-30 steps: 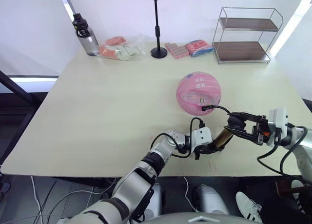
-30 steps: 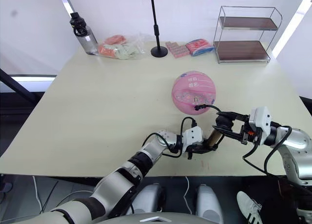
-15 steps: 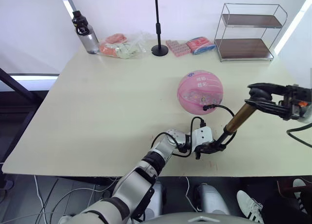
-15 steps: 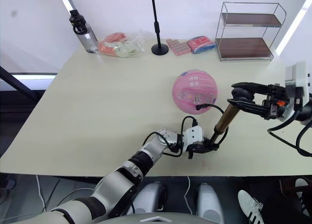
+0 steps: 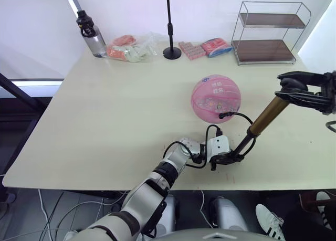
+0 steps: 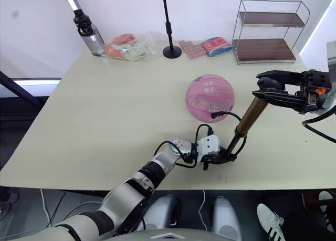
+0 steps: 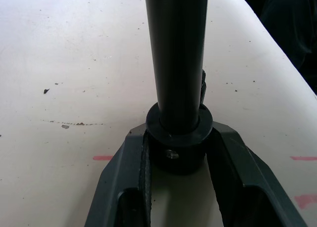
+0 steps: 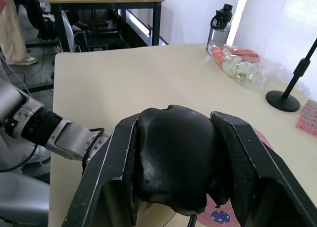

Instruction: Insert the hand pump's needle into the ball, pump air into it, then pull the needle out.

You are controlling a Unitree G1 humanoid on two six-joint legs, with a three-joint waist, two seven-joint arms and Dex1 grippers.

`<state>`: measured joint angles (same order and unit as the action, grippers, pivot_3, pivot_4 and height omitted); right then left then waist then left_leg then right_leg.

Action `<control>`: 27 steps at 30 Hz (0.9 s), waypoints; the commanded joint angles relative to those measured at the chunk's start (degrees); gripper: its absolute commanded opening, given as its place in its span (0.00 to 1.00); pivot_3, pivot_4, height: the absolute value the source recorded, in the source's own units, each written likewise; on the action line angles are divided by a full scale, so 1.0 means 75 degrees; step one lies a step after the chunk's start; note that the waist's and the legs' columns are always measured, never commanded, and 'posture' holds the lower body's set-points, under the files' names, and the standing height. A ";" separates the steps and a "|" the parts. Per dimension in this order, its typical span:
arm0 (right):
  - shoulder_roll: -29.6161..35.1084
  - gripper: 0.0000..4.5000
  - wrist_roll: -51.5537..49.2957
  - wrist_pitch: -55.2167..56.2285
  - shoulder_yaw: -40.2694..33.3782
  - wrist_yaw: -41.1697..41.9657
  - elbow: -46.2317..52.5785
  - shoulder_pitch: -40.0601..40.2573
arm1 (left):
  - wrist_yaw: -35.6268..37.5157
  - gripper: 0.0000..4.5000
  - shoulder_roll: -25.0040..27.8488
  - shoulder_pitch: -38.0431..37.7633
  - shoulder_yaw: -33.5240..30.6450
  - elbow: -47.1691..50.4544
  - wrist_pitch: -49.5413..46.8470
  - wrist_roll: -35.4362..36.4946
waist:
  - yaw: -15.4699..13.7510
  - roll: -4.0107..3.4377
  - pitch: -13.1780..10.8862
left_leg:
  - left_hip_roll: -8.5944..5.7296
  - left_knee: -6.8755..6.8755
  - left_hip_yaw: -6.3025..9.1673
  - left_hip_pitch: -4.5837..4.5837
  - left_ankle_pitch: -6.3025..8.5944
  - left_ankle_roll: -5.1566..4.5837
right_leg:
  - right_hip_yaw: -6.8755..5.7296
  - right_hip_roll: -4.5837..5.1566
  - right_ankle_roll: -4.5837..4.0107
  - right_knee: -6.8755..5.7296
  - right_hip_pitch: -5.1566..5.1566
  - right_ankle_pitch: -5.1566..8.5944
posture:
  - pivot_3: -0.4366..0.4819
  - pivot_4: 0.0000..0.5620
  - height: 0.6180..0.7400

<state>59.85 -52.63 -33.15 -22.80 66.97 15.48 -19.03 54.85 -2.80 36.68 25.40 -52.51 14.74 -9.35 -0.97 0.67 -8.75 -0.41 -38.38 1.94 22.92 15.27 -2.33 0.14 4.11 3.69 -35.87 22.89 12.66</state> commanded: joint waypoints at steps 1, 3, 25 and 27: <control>-0.0435 0.37 0.0437 0.0454 -0.0065 -0.0023 0.0232 0.0665 | 0.0016 0.25 0.0172 -0.0224 0.0224 -0.0441 -0.0244 -0.0341 | 0.0004 0.0006 0.0004 | -0.0001 -0.0001 0.0000 -0.0002 0.0000 0.0000 | 0.0000 0.0000 0.0000 0.0000 -0.0002 0.0000 | 0.48 0.27 1.00; -0.0744 0.37 0.0890 0.0876 0.0250 -0.0004 0.0269 0.1107 | 0.0015 0.25 0.0176 -0.0219 0.0221 -0.0445 -0.0249 -0.0338 | 0.0007 0.0023 0.0014 | 0.0000 0.0000 0.0001 -0.0012 0.0000 0.0000 | 0.0000 -0.0002 0.0000 -0.0001 -0.0011 0.0000 | 0.48 0.27 1.00; -0.2615 0.37 0.3229 0.3927 0.2216 -0.0344 -0.0638 0.2366 | -0.0028 0.25 0.0186 -0.0218 0.0183 -0.0435 -0.0274 -0.0334 | 0.0036 0.0082 0.0072 | 0.0009 -0.0001 0.0001 -0.0118 0.0000 0.0001 | -0.0002 -0.0015 0.0000 -0.0004 -0.0104 0.0004 | 0.48 0.27 1.00; -0.2405 0.37 0.2893 0.3658 0.1946 -0.0297 -0.0441 0.2060 | -0.0022 0.25 0.0198 -0.0234 0.0195 -0.0419 -0.0267 -0.0343 | 0.0035 0.0073 0.0066 | 0.0012 -0.0001 0.0002 -0.0118 0.0000 0.0001 | -0.0002 -0.0016 -0.0001 -0.0005 -0.0104 0.0004 | 0.48 0.27 1.00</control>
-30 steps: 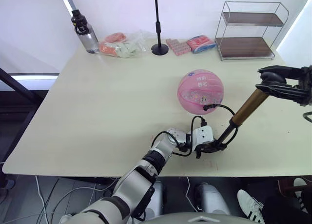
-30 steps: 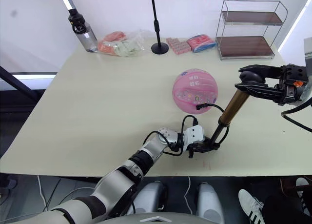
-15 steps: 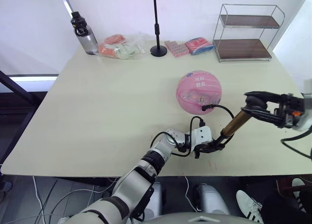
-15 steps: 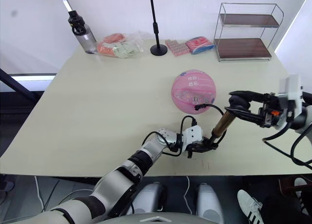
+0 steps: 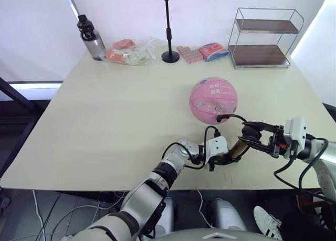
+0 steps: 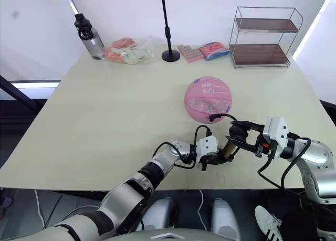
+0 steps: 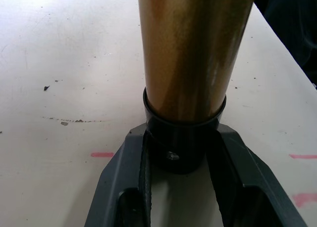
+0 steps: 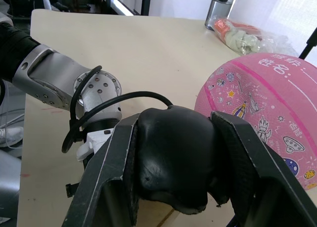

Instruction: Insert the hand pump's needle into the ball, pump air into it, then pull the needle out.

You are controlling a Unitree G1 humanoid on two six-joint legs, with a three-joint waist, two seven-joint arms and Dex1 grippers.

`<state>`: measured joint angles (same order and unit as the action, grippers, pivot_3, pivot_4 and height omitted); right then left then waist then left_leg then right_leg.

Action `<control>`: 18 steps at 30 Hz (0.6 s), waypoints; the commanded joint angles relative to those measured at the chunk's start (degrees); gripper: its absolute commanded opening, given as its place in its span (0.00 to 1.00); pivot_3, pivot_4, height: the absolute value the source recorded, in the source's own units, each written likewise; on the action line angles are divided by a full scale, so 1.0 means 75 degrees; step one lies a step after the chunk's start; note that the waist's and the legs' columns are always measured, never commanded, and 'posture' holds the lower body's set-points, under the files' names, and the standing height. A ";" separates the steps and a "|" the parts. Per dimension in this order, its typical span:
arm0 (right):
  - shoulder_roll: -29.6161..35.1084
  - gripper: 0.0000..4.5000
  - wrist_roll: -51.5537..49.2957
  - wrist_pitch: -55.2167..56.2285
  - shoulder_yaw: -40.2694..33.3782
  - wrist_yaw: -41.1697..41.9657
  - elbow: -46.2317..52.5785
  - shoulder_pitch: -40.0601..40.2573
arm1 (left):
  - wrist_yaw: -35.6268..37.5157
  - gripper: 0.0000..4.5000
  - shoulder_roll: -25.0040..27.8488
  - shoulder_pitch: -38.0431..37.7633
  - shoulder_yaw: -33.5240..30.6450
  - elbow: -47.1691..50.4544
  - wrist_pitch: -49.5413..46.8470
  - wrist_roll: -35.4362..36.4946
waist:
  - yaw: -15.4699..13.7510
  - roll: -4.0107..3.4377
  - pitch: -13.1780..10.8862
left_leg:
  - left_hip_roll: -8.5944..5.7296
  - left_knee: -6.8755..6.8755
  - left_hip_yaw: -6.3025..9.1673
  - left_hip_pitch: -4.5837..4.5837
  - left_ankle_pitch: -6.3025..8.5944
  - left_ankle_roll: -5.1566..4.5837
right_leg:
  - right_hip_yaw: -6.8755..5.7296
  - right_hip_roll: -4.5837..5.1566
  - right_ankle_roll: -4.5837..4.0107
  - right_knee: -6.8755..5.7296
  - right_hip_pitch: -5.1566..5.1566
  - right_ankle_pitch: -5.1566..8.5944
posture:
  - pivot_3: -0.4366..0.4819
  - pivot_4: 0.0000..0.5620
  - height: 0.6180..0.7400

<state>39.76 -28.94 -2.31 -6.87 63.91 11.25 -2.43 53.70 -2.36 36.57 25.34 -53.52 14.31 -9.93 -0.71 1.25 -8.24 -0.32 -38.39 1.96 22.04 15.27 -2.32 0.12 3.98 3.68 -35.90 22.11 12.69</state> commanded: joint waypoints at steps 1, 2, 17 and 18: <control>0.0371 0.37 -0.0480 -0.0625 -0.0327 0.0098 0.0223 -0.0313 | 0.0134 0.25 0.0142 -0.0227 0.0212 -0.0275 -0.0207 -0.0272 | 0.0000 -0.0017 -0.0012 | 0.0000 0.0000 -0.0001 0.0001 0.0000 0.0000 | 0.0000 0.0001 0.0000 0.0000 0.0001 0.0000 | 0.48 0.27 1.00; 0.0555 0.37 -0.0814 -0.0919 -0.0549 0.0081 0.0364 -0.0561 | 0.0137 0.25 0.0146 -0.0226 0.0219 -0.0271 -0.0199 -0.0279 | -0.0004 -0.0019 -0.0014 | -0.0002 -0.0001 -0.0004 0.0005 0.0000 0.0000 | 0.0003 0.0003 0.0000 0.0000 0.0003 -0.0001 | 0.48 0.27 1.00; 0.2494 0.37 -0.3416 -0.3944 -0.2324 -0.0131 0.0859 -0.2736 | 0.0175 0.25 0.0134 -0.0265 0.0231 -0.0234 -0.0189 -0.0290 | -0.0013 -0.0067 -0.0050 | -0.0011 -0.0003 -0.0002 0.0096 0.0000 -0.0001 | 0.0003 0.0017 0.0000 0.0003 0.0085 -0.0004 | 0.48 0.27 1.00; 0.2544 0.37 -0.3430 -0.4002 -0.2348 -0.0124 0.0839 -0.2815 | 0.0173 0.25 0.0131 -0.0265 0.0230 -0.0234 -0.0190 -0.0290 | -0.0016 -0.0067 -0.0050 | -0.0010 -0.0003 -0.0003 0.0095 0.0000 -0.0001 | 0.0004 0.0016 0.0000 0.0003 0.0086 -0.0004 | 0.48 0.27 1.00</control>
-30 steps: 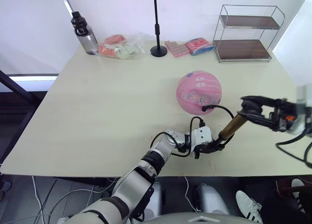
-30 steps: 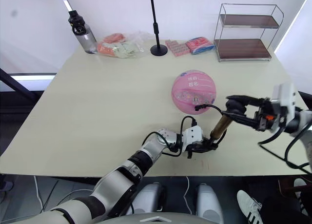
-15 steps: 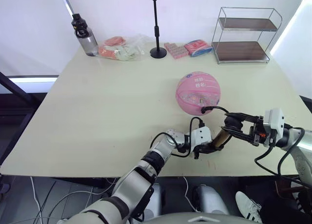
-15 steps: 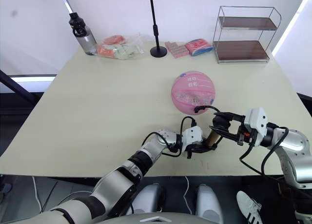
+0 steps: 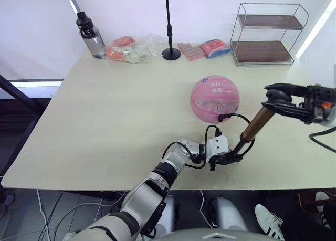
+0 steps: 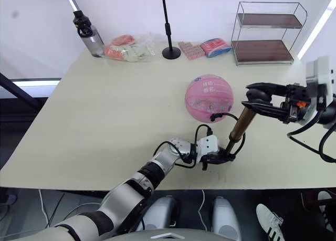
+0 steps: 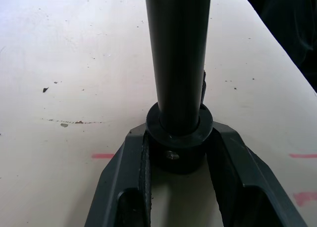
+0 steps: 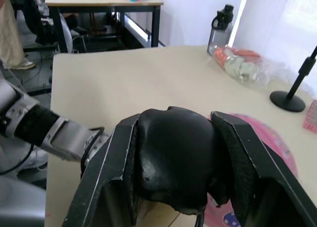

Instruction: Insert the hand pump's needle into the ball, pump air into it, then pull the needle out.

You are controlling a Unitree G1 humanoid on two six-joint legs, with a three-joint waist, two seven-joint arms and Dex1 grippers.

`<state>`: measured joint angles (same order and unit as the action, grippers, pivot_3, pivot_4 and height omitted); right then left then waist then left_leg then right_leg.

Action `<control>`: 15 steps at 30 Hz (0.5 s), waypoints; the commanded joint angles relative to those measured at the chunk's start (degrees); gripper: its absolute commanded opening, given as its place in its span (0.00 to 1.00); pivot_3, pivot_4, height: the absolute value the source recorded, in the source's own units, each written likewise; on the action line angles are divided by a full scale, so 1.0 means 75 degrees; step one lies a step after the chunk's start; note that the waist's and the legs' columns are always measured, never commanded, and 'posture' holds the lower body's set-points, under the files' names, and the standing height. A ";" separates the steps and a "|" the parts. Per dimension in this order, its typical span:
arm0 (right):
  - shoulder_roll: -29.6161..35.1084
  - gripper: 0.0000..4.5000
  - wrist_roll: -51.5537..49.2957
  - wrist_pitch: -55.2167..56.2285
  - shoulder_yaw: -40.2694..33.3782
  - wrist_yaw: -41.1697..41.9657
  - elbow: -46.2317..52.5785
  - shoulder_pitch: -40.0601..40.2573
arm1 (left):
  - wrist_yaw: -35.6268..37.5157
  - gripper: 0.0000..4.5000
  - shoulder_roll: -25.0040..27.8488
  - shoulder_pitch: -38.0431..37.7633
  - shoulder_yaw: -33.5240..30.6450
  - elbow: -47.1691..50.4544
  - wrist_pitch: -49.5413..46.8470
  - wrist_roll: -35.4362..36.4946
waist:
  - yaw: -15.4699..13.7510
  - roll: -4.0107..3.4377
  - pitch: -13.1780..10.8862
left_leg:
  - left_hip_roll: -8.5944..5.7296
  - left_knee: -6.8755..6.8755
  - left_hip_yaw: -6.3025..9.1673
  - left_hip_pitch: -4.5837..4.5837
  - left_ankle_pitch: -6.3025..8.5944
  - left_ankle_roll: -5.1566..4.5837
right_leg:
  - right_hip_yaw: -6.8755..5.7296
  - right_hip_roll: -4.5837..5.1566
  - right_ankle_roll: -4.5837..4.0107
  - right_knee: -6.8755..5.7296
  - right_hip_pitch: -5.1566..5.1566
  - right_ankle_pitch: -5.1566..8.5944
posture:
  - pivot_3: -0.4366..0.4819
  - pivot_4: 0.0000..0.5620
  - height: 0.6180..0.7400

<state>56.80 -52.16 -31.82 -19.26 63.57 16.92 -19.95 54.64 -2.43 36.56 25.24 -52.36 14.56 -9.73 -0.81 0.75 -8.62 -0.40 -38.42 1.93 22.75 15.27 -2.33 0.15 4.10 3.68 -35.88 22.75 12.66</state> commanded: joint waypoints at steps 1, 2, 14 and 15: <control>0.0326 0.37 -0.0378 -0.0153 -0.0729 -0.0075 0.0066 -0.0553 | 0.0045 0.25 0.0138 -0.0260 0.0243 -0.0395 -0.0221 -0.0317 | -0.0006 0.0002 -0.0001 | 0.0000 0.0000 0.0000 0.0000 0.0000 0.0000 | -0.0001 0.0000 0.0000 0.0000 0.0001 0.0000 | 0.48 0.27 1.00; 0.0398 0.37 -0.0430 -0.0238 -0.0763 -0.0068 0.0034 -0.0668 | 0.0043 0.25 0.0137 -0.0252 0.0240 -0.0404 -0.0218 -0.0318 | -0.0007 0.0006 -0.0004 | 0.0001 0.0000 0.0003 0.0001 0.0000 0.0000 | -0.0003 -0.0001 0.0000 0.0000 0.0001 0.0000 | 0.48 0.27 1.00; 0.0001 0.37 0.0412 -0.0151 -0.0290 0.0025 0.0508 0.0242 | 0.0020 0.25 0.0123 -0.0243 0.0235 -0.0430 -0.0193 -0.0320 | -0.0015 -0.0010 -0.0013 | -0.0001 0.0006 -0.0001 0.0023 0.0000 0.0000 | 0.0001 -0.0001 0.0001 0.0000 0.0024 0.0000 | 0.48 0.27 1.00; -0.0132 0.37 0.0569 0.0015 -0.0168 0.0035 0.0547 0.0459 | 0.0028 0.25 0.0129 -0.0251 0.0234 -0.0423 -0.0197 -0.0316 | -0.0013 -0.0008 -0.0011 | -0.0002 0.0004 -0.0003 0.0016 0.0000 0.0000 | 0.0003 -0.0001 0.0001 -0.0001 0.0016 -0.0001 | 0.48 0.27 1.00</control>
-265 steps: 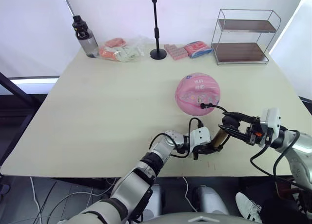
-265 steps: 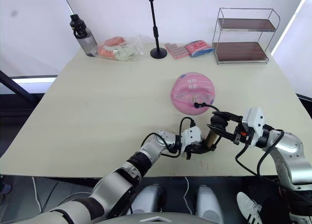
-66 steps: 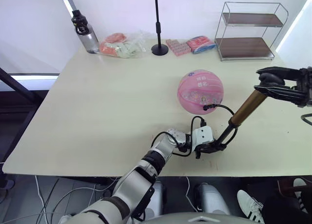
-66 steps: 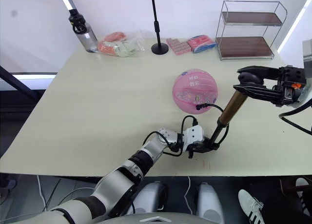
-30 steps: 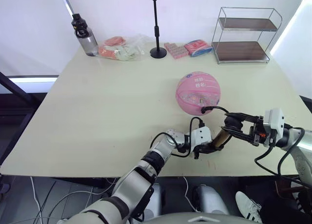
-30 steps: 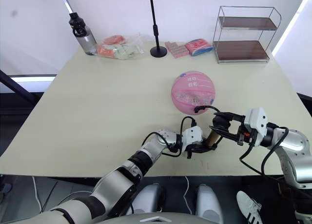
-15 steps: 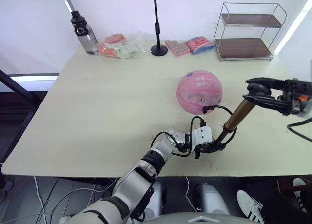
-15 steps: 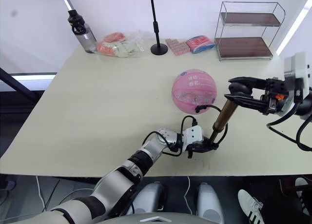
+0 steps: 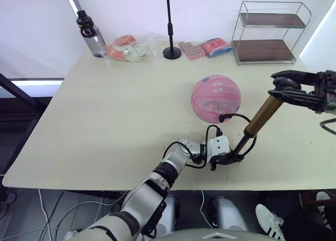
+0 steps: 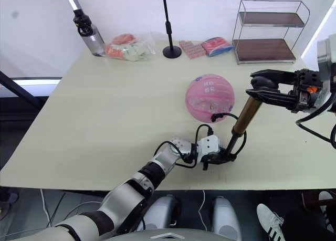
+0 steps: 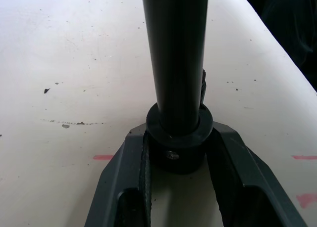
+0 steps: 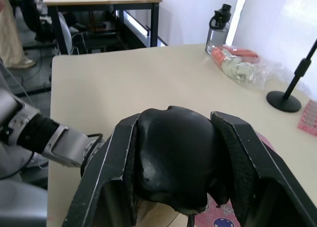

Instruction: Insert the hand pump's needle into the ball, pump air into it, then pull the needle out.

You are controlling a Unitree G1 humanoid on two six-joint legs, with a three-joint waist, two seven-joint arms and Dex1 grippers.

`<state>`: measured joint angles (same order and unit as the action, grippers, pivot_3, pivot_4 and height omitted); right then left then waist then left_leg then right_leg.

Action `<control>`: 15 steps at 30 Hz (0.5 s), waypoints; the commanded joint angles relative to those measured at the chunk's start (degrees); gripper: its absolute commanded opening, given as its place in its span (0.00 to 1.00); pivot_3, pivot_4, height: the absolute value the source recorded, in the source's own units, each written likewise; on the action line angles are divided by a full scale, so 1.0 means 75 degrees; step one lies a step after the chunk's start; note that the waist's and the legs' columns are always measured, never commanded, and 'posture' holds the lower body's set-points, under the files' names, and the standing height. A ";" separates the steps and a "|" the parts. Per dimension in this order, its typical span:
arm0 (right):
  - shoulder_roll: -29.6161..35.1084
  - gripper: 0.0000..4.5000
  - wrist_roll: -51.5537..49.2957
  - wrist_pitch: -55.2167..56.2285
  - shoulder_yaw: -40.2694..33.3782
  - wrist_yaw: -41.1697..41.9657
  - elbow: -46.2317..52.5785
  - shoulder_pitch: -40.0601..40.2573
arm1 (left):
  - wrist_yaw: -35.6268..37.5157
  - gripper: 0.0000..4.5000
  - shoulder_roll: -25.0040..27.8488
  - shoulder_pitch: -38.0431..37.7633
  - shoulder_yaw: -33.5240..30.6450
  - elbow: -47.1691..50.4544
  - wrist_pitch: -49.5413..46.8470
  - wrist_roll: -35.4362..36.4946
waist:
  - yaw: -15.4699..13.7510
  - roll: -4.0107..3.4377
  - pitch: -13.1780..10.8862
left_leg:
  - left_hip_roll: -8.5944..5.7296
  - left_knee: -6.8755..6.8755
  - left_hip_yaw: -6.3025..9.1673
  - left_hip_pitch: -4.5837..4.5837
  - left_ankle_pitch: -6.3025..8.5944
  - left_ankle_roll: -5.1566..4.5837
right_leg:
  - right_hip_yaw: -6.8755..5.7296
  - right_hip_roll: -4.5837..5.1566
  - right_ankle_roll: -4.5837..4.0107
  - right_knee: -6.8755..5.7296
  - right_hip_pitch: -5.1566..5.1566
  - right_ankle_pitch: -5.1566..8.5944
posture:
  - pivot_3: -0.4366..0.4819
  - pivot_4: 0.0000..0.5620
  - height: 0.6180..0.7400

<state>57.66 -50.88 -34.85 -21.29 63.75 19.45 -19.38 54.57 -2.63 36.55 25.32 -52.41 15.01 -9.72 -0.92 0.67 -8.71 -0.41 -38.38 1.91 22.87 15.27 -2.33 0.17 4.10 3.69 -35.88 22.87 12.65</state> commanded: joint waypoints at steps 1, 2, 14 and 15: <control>-0.0377 0.37 0.0572 0.0589 0.0229 0.0014 0.0206 0.0574 | 0.0039 0.25 0.0158 -0.0252 0.0222 -0.0413 -0.0259 -0.0313 | 0.0003 0.0013 0.0007 | 0.0000 0.0000 0.0001 -0.0002 0.0000 0.0000 | -0.0001 -0.0001 0.0000 0.0000 -0.0004 0.0000 | 0.48 0.27 1.00; -0.0572 0.37 0.0723 0.0792 0.0326 -0.0012 0.0173 0.0730 | 0.0037 0.25 0.0157 -0.0254 0.0221 -0.0404 -0.0265 -0.0310 | 0.0003 0.0018 0.0010 | 0.0001 0.0000 0.0001 -0.0006 0.0000 0.0000 | -0.0002 -0.0002 0.0000 0.0000 -0.0006 0.0000 | 0.48 0.27 1.00; -0.2352 0.37 0.3344 0.4049 0.2223 0.0117 -0.1335 0.2249 | 0.0019 0.25 0.0158 -0.0254 0.0236 -0.0406 -0.0282 -0.0313 | 0.0037 0.0062 0.0054 | 0.0007 -0.0005 0.0000 -0.0057 0.0000 0.0000 | 0.0000 -0.0022 0.0000 -0.0006 -0.0045 0.0002 | 0.48 0.27 1.00; -0.2449 0.37 0.3477 0.4278 0.2310 0.0117 -0.1504 0.2328 | 0.0016 0.25 0.0156 -0.0255 0.0235 -0.0405 -0.0287 -0.0312 | 0.0037 0.0064 0.0055 | 0.0007 -0.0005 0.0000 -0.0059 0.0000 0.0000 | 0.0000 -0.0022 0.0000 -0.0007 -0.0046 0.0002 | 0.48 0.27 1.00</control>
<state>39.65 -29.79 -4.37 -6.91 64.44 12.02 -4.18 53.71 -2.16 36.25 25.26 -52.82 14.57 -9.88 -0.64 1.15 -8.30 -0.37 -38.42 1.91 22.41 15.27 -2.33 0.17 3.93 3.69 -35.94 22.50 12.67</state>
